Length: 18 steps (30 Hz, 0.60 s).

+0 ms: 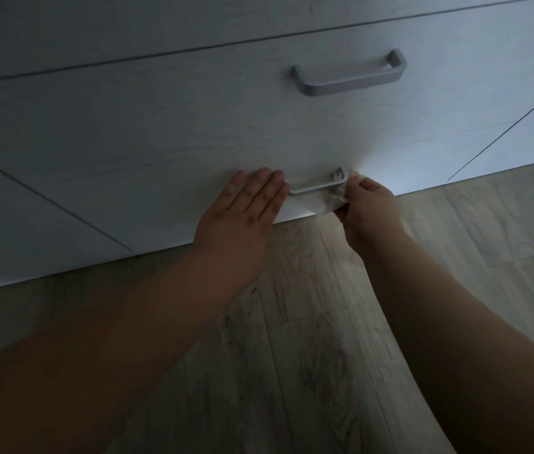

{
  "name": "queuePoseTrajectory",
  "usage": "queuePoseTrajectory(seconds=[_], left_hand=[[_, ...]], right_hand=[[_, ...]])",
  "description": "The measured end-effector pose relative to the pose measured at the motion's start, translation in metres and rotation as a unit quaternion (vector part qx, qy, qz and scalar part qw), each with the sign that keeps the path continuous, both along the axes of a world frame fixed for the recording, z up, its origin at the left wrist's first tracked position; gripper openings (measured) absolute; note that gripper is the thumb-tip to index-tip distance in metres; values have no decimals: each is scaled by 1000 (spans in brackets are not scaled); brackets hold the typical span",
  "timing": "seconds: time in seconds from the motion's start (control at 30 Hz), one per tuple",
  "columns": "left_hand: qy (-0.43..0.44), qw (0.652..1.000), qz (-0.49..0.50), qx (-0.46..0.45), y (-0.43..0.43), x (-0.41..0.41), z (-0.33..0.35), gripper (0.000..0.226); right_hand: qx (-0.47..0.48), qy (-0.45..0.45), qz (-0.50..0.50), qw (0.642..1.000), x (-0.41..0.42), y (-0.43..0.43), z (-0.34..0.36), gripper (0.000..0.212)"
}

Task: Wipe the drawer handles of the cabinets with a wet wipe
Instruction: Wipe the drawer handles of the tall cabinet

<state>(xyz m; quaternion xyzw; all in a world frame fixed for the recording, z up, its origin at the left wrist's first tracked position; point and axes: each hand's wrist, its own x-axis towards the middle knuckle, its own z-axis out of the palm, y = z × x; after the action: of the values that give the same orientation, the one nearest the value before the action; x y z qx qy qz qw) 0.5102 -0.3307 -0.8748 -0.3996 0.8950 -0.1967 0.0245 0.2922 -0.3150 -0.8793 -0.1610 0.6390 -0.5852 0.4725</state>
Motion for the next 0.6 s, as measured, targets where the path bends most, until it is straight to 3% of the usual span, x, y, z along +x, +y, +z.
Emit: queuePoseTrajectory(seconds=[0.27,0.43,0.53,0.6], left_hand=[[-12,995,-63,-74,-7,11,-2,70],[29,995,-68,-63,-9,14,2,66],[-3,997,-59,-53,-8,16,5,69],[-9,998,-47,-36,-3,17,3,71]], right_hand=[[4,0,-8,1000,6,2,-9,27],[22,17,16,999,17,7,-12,17],[-10,-54,-24,998,13,5,-7,17],[-15,-54,-18,998,18,6,-9,18]])
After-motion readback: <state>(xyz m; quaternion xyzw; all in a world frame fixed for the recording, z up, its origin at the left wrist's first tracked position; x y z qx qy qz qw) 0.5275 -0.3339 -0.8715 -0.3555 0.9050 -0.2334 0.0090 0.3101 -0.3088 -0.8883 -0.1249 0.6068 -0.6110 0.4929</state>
